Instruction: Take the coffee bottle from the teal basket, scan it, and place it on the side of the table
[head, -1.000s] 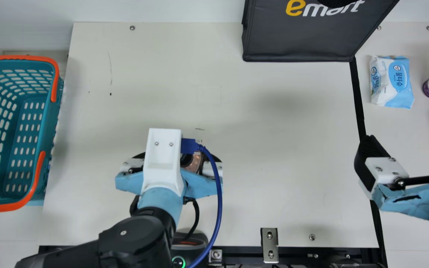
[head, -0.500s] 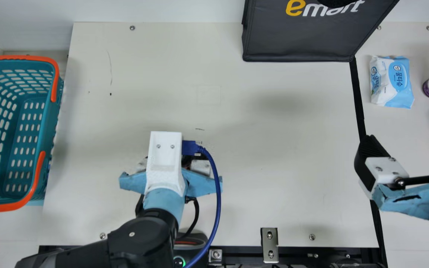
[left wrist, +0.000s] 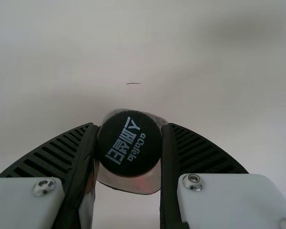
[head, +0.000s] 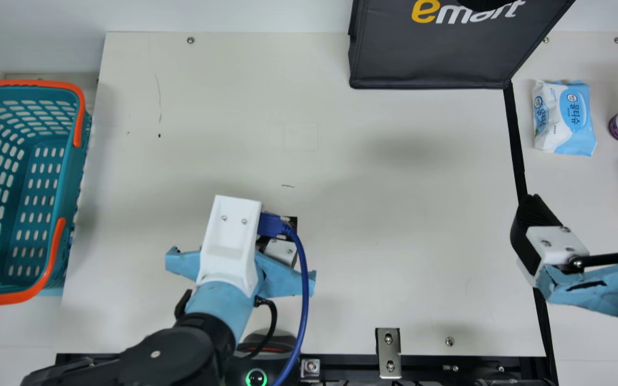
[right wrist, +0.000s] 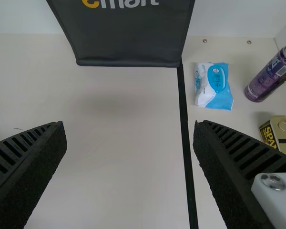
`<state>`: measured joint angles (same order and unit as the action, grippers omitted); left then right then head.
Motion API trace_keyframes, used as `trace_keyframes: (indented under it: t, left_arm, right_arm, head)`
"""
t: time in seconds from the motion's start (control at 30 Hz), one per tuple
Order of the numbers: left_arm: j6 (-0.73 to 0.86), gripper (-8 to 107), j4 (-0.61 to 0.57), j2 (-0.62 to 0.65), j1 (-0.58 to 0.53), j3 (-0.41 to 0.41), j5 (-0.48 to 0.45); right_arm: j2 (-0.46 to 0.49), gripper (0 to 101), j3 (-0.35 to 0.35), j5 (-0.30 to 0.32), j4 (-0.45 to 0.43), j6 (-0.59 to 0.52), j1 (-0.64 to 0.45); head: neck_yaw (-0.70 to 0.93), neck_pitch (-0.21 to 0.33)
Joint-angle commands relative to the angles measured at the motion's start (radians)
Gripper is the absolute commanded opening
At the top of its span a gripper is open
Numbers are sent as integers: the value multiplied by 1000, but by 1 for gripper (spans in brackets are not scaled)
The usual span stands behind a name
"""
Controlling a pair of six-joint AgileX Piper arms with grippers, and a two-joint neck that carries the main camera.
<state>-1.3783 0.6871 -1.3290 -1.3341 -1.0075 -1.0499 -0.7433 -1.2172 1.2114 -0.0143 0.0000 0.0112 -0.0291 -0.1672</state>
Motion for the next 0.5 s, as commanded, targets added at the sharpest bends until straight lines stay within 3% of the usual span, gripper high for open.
trace_keyframes:
  t: [0.0,0.47]
  left_arm:
    - [82,-8,-15,26,6,12,32]
    - [586,-8,-240,182,139,103,235]
  right_arm:
    - [0,95,0,0,0,0,0]
    - [0,95,0,0,0,0,0]
  head:
    - [2,29]
    - [2,29]
